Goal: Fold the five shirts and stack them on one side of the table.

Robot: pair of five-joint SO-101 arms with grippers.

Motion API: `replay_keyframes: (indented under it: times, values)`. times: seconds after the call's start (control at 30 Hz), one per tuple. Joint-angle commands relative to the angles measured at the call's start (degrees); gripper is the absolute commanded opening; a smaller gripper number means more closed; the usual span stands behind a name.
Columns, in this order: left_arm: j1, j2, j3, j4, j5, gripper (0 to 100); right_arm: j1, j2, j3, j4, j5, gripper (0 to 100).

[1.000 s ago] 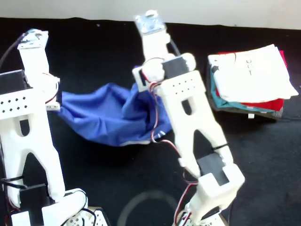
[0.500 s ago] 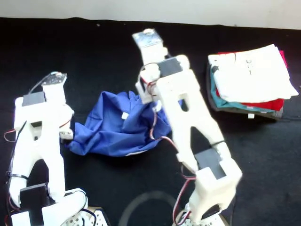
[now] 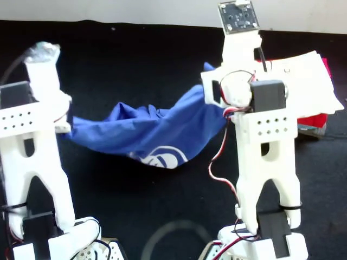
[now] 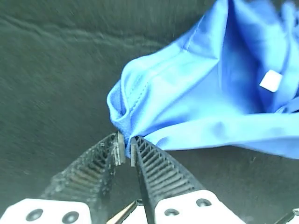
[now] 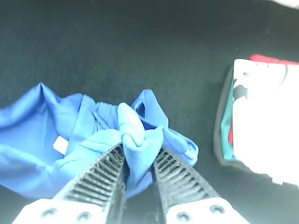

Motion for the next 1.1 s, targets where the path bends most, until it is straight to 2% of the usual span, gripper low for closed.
replay_keyframes:
  times: [0.0,0.1,0.23,0.4,0.63,0.8,1.07]
  values:
    - [0.84,-0.75,-6.2,5.01,0.0,1,0.92,-2.59,-0.04,5.14,1.05,0.5]
    - [0.84,-0.84,-4.18,6.77,-0.18,1,1.01,-2.59,-0.04,9.27,1.14,0.5]
    - [0.92,-0.66,5.49,6.86,-0.35,1,1.19,-2.59,1.27,12.0,1.14,0.5]
    - [3.03,-0.66,18.86,5.45,-0.44,1,2.95,-3.65,13.14,10.68,1.14,0.5]
    - [11.03,-0.75,30.11,-1.76,-0.44,1,3.65,-25.63,44.88,-4.53,3.96,0.5]
    - [12.0,-0.75,32.57,-6.51,-0.44,1,7.43,-39.43,67.12,-13.41,7.38,0.5]
    - [12.09,-0.48,39.52,-11.16,-0.44,1,18.15,-42.77,82.24,-19.91,13.71,0.5]
